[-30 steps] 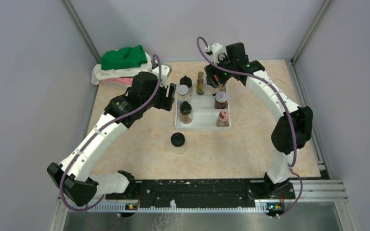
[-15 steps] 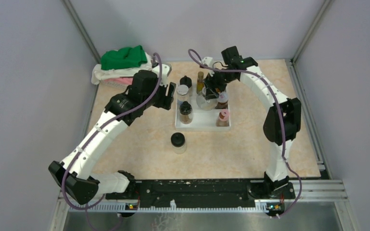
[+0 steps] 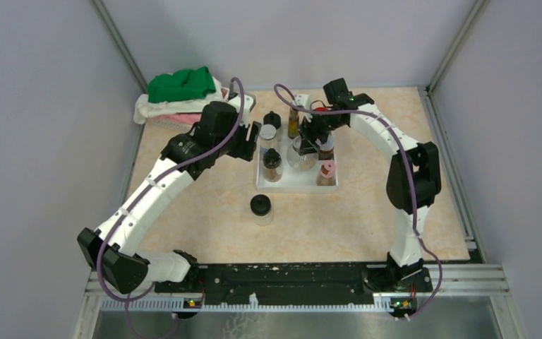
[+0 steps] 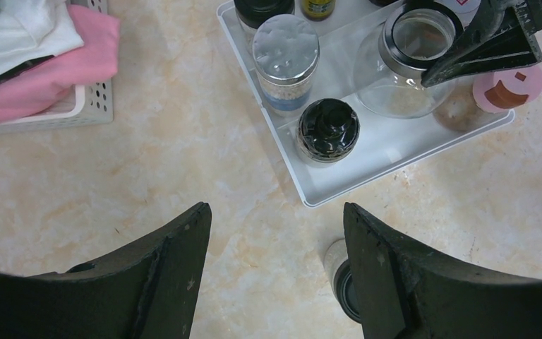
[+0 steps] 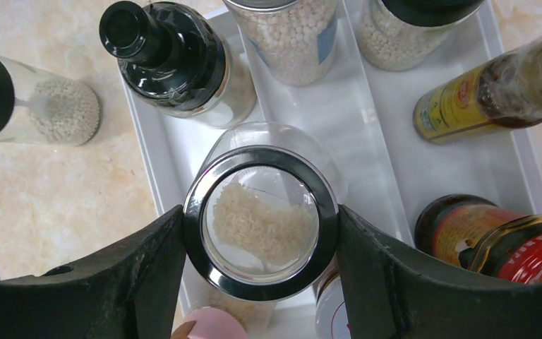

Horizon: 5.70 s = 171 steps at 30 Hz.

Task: Organize the condiment bottles
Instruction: Adjust the bottle in the storage box.

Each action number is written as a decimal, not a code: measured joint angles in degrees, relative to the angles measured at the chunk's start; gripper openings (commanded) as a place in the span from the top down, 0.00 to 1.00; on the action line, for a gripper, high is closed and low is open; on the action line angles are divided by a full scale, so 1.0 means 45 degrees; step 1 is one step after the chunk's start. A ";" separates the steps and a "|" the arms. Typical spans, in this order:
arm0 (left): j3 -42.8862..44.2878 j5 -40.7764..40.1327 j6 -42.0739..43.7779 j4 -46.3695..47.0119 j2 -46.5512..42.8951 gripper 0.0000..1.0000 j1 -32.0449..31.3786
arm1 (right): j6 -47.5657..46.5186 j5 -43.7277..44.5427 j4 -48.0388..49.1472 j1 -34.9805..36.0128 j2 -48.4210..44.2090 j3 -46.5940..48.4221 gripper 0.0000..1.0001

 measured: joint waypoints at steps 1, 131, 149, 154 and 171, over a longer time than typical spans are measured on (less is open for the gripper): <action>0.0000 -0.0005 -0.0005 -0.0005 0.0053 0.25 0.0000 | -0.0019 -0.0073 0.0228 -0.0005 -0.0034 -0.0121 0.33; -0.0534 0.1248 -0.0719 0.0058 -0.0466 0.26 -0.0126 | 0.6343 0.7067 0.6377 0.1443 -0.0913 -0.2710 0.16; -0.0534 0.1248 -0.0714 0.0058 -0.0476 0.26 -0.0126 | 0.6343 0.7252 0.5858 0.1583 -0.0277 -0.1744 0.49; -0.0534 0.1248 -0.0719 0.0058 -0.0520 0.26 -0.0121 | 0.6348 0.7218 0.5076 0.1583 0.0107 -0.0952 0.34; -0.0534 0.1345 -0.0719 0.0058 -0.0651 0.26 -0.0126 | 0.6363 0.7218 0.3803 0.1583 0.0199 -0.0510 0.22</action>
